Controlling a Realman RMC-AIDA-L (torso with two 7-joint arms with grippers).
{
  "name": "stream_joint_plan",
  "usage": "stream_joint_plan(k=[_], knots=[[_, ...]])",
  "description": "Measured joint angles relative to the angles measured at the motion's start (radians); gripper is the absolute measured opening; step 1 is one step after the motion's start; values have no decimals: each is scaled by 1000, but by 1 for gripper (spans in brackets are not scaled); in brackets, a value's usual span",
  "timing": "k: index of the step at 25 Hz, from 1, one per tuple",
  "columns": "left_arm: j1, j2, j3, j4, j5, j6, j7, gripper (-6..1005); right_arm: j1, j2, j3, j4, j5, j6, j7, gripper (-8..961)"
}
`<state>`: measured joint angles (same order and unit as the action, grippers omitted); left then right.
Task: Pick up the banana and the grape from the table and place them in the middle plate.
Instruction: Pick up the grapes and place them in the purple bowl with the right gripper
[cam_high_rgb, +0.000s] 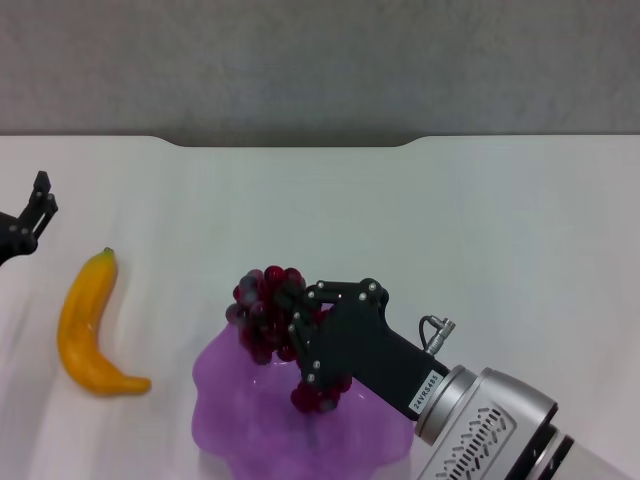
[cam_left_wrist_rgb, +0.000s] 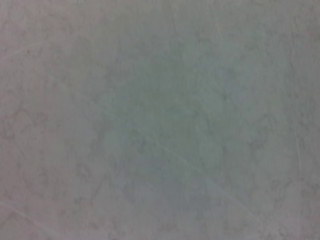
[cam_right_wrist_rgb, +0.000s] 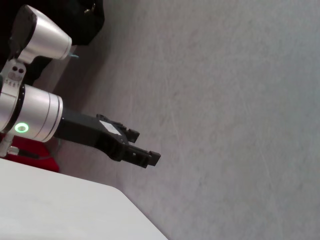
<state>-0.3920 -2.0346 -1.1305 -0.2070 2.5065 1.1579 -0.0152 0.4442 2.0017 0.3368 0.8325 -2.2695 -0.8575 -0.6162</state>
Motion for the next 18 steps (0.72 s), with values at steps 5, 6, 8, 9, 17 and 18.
stream_joint_plan(k=[5,6,8,9,17,18], knots=[[-1,0,0,0,0,0,0,877,3,0,-6,-1,0,3,0,74],[-1,0,0,0,0,0,0,877,4,0,-8,-1,-1,3,0,77],[-1,-1,0,0,0,0,0,877,5,0,-14,-1,-1,3,0,84],[-2,-1,0,0,0,0,0,877,5,0,-16,-1,-1,4,0,87],[-2,-1,0,0,0,0,1,878,0,0,-21,6,7,-5,55,114],[-2,-1,0,0,0,0,2,878,1,0,-19,4,8,-5,70,118]])
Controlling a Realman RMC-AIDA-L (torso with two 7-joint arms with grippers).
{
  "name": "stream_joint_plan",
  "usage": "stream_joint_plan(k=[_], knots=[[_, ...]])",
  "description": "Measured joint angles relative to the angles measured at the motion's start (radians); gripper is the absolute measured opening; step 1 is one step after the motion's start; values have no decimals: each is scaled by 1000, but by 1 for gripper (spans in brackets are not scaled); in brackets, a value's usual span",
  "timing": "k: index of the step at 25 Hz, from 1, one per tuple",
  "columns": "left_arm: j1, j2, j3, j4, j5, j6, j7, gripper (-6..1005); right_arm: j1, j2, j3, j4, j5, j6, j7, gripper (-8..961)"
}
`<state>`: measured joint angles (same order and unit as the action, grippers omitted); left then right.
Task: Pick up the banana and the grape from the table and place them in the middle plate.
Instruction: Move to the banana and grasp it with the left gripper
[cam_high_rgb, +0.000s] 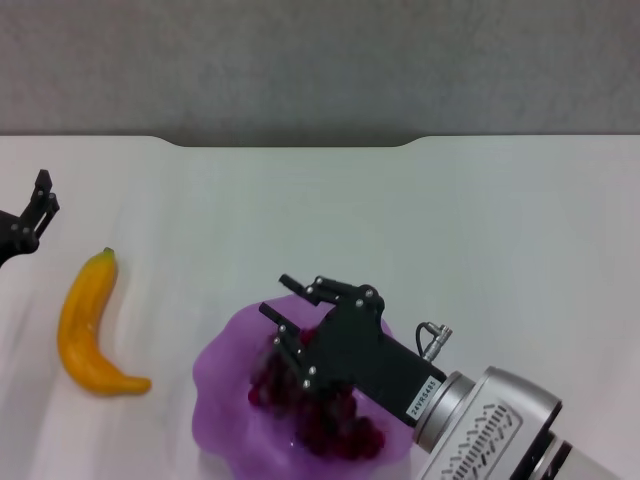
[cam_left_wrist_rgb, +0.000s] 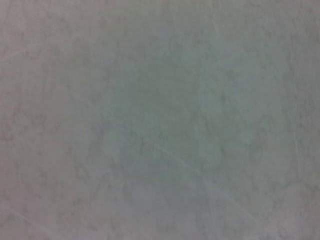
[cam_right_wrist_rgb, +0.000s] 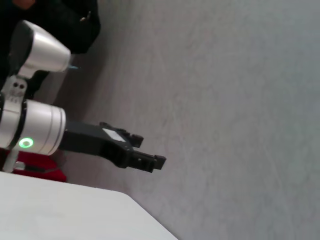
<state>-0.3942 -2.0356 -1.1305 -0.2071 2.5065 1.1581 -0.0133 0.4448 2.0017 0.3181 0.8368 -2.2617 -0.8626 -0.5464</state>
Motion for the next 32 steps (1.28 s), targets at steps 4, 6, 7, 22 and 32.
stream_joint_plan(k=[4,6,7,22,32], knots=[[0,0,0,0,0,0,1,878,4,-1,3,-4,1,-1,35,253],[0,0,0,0,0,0,1,878,5,-2,4,-5,1,-2,39,341],[0,0,0,0,0,0,1,878,5,-2,6,-6,1,-2,39,383],[3,2,0,-3,0,0,1,877,65,0,126,-156,132,-13,122,572],[9,3,0,-3,2,1,1,877,-9,3,276,-322,133,-276,121,244]])
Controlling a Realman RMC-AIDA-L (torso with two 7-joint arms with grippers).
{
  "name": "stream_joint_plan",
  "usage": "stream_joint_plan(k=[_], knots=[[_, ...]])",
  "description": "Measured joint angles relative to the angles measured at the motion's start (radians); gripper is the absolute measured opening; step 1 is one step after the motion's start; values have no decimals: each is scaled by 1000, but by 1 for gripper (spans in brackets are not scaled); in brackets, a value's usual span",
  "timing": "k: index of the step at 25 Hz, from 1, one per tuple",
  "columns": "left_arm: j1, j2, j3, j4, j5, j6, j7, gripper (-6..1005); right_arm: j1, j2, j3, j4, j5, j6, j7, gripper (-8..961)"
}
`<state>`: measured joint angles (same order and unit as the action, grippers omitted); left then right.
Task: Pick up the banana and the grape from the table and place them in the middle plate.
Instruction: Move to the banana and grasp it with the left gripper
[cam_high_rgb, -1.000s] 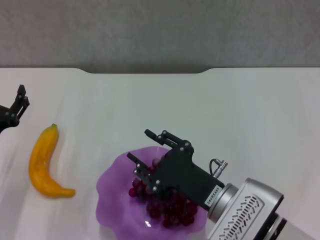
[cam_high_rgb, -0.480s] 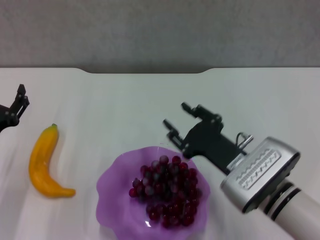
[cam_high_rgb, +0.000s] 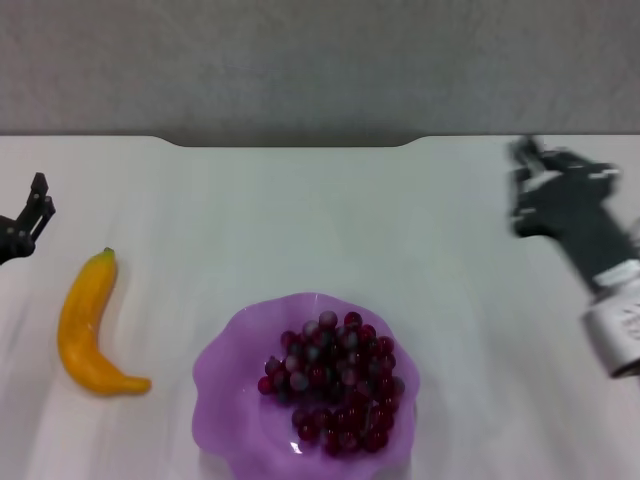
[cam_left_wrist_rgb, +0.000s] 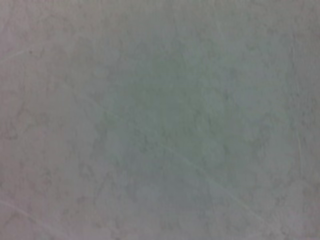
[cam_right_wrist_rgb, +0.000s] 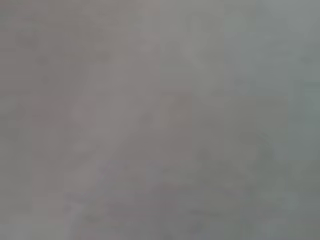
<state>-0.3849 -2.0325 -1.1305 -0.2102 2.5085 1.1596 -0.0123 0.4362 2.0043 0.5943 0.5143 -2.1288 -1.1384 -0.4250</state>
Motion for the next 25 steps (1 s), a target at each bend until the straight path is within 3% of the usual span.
stream_joint_plan(k=[4,9,14,17,18,20,25], knots=[[0,-1,0,0,16,0,-3,877,-36,2,56,-76,45,-86,6,119],[20,-5,0,-32,44,-4,-6,878,-82,2,61,-103,165,-157,7,32],[88,-4,-4,-155,40,-28,-9,878,-112,4,62,-112,180,-183,9,32],[150,-1,-8,-304,38,-126,19,878,-122,4,62,-113,184,-181,9,32],[196,2,-16,-424,38,-222,68,878,-122,3,61,-113,187,-179,9,32],[218,2,-21,-485,38,-271,104,877,-123,3,58,-113,199,-173,9,32],[352,2,-76,-874,38,-640,275,877,-123,2,52,-114,208,-171,9,32]])
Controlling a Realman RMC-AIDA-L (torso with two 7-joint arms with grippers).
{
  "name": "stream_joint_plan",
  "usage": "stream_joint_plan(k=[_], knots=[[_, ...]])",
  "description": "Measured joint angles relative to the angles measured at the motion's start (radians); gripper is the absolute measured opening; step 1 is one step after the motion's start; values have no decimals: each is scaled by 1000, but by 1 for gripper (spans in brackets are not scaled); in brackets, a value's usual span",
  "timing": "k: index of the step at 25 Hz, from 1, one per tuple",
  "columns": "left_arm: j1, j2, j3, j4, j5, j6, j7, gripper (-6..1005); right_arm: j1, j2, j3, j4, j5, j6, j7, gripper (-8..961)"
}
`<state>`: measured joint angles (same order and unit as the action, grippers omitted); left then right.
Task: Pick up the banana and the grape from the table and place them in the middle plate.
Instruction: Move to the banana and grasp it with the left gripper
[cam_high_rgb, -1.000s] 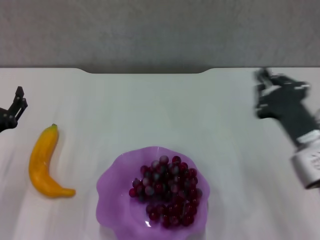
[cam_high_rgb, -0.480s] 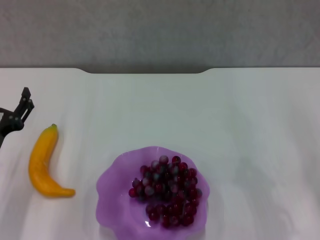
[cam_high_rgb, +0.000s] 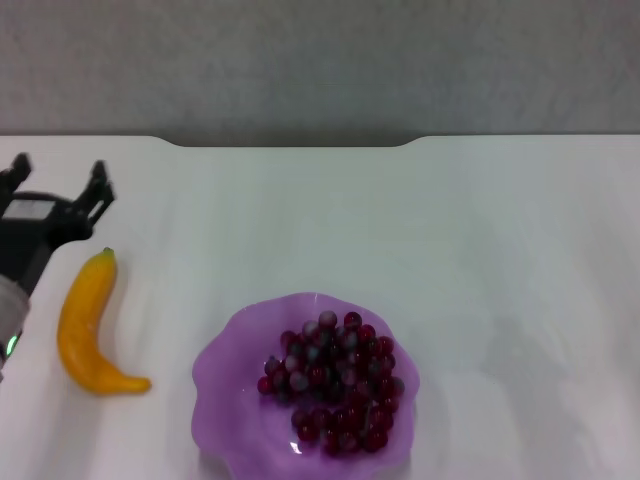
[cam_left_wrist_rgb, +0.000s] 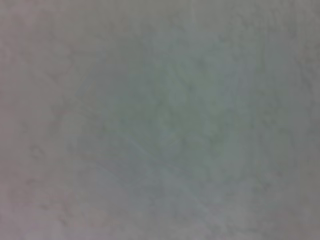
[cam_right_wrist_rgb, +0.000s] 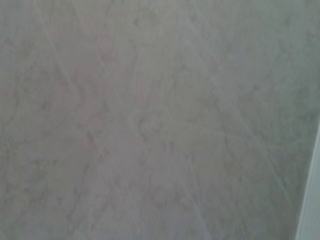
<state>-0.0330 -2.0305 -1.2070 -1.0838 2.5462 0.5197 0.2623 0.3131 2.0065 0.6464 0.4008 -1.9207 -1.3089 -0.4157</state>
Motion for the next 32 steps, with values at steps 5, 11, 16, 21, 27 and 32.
stream_joint_plan(k=[5,11,16,21,27,32], knots=[[61,-5,-53,-239,0,-309,56,878,0,1,-1,0,0,7,0,32],[44,-7,-102,-293,0,-488,54,877,6,-1,-1,0,1,15,0,32],[6,-9,-167,-277,0,-632,37,877,8,-2,-1,0,1,15,-1,32],[-39,-8,-248,-215,5,-727,-15,877,10,-2,-3,0,-2,15,-7,32],[-78,-7,-283,-138,12,-773,-26,877,9,-1,-15,1,0,14,-7,32],[-112,-5,-299,-71,15,-782,-20,878,5,1,-30,1,0,13,-8,32]])
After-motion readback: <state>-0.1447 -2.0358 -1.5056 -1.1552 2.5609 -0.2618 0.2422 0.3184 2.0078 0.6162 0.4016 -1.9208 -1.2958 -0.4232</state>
